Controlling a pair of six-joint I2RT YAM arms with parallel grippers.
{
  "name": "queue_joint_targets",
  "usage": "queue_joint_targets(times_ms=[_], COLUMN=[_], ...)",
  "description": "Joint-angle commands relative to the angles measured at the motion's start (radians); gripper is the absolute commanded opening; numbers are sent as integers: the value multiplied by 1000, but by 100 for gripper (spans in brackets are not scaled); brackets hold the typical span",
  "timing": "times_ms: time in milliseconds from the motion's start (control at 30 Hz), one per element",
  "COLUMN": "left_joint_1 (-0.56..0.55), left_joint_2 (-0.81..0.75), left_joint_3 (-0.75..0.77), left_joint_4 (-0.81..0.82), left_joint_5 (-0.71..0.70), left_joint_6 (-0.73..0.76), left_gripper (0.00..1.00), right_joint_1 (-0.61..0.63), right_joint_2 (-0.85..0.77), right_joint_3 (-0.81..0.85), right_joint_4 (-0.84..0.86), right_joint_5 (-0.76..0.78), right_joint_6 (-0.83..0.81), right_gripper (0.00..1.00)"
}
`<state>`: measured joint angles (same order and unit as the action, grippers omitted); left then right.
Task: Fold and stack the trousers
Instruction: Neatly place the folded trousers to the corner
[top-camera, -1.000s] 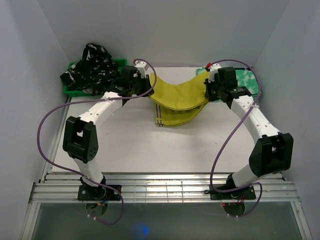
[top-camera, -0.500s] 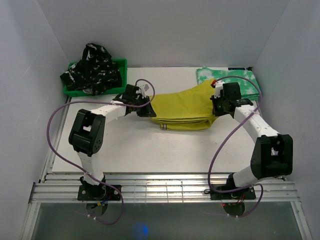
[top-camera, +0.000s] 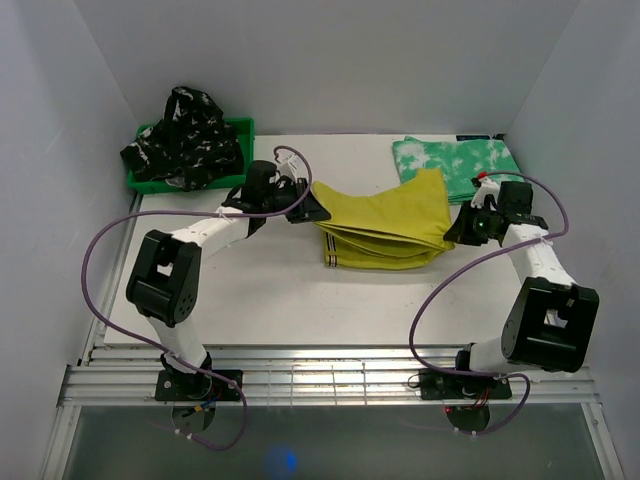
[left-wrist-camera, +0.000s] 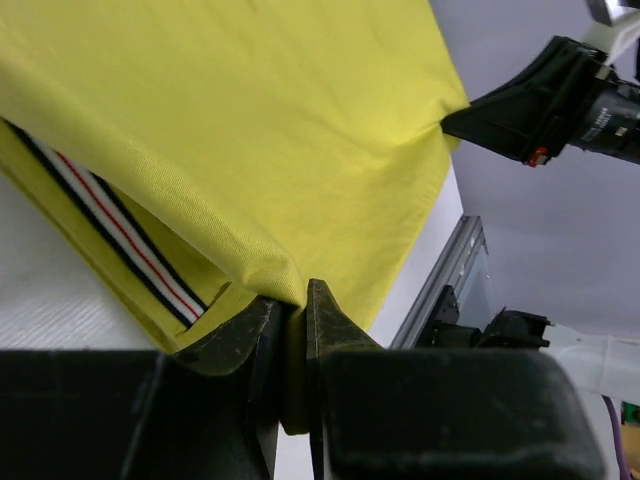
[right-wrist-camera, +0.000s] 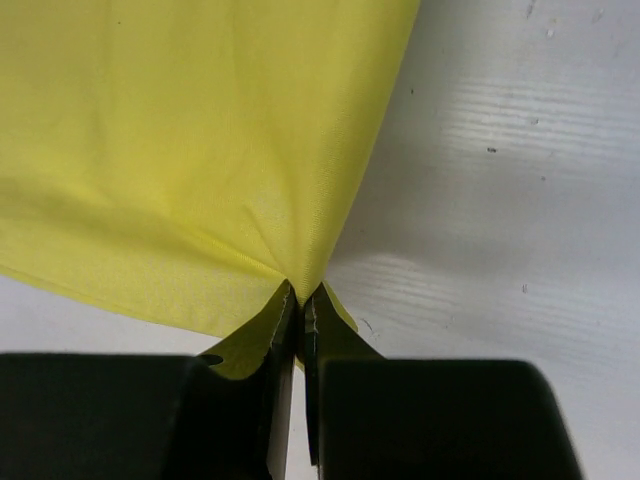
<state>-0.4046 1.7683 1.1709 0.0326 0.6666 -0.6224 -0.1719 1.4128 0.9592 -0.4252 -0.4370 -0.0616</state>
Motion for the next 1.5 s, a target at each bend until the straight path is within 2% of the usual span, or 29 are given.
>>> queue_joint_targets(times_ms=[0,67,167,267,300,333,433,467,600,700,833,1000,1100,1233,1267,1333,1367,1467], left_joint_1=[-22,-39,-43,-48,-53,-57,-79,-94,-132,-149,-157,-180,-188,-188,-188,-186,-186,-184], left_joint_2=[-60,-50,-1,52,63,72,80,79,76,89,106,178,224,237,232,206,197,154], left_joint_3=[-27,-28,-69,-83,-79,-77,-65,-53,-5,18,1,48,75,70,65,50,47,50], left_joint_4=[118,154,171,84,51,15,-95,-156,-307,-396,-396,-352,-335,-344,-346,-352,-356,-365], left_joint_5=[105,122,116,23,-1,-31,-110,-131,-295,-357,-349,-335,-305,-292,-303,-315,-321,-334], left_joint_6=[-65,-100,-172,-166,-149,-137,-93,-77,19,52,44,9,-16,-43,-48,-53,-53,-40], left_gripper=[0,0,0,2,8,27,45,65,74,80,80,77,69,50,36,18,2,0], right_joint_1=[-70,-92,-101,-113,-115,-113,-113,-113,-113,-113,-113,-113,-113,-113,-113,-113,-110,-91], right_joint_2=[-28,-32,-26,-17,-12,-8,15,26,43,54,71,92,100,110,107,100,85,46], right_joint_3=[-22,-56,-94,-122,-129,-134,-143,-142,-137,-131,-123,-109,-100,-83,-80,-68,-66,-53], right_joint_4=[-37,-35,-59,-87,-89,-89,-86,-84,-78,-76,-75,-73,-72,-76,-78,-80,-80,-89], right_joint_5=[-146,-172,-102,-74,-66,-59,-36,-31,-48,-54,-57,-68,-71,-81,-85,-94,-97,-118], right_joint_6=[25,28,20,11,13,11,9,11,13,19,16,17,19,22,22,26,28,26], right_gripper=[8,8,8,8,8,8,8,8,8,8,8,8,8,8,8,8,8,8])
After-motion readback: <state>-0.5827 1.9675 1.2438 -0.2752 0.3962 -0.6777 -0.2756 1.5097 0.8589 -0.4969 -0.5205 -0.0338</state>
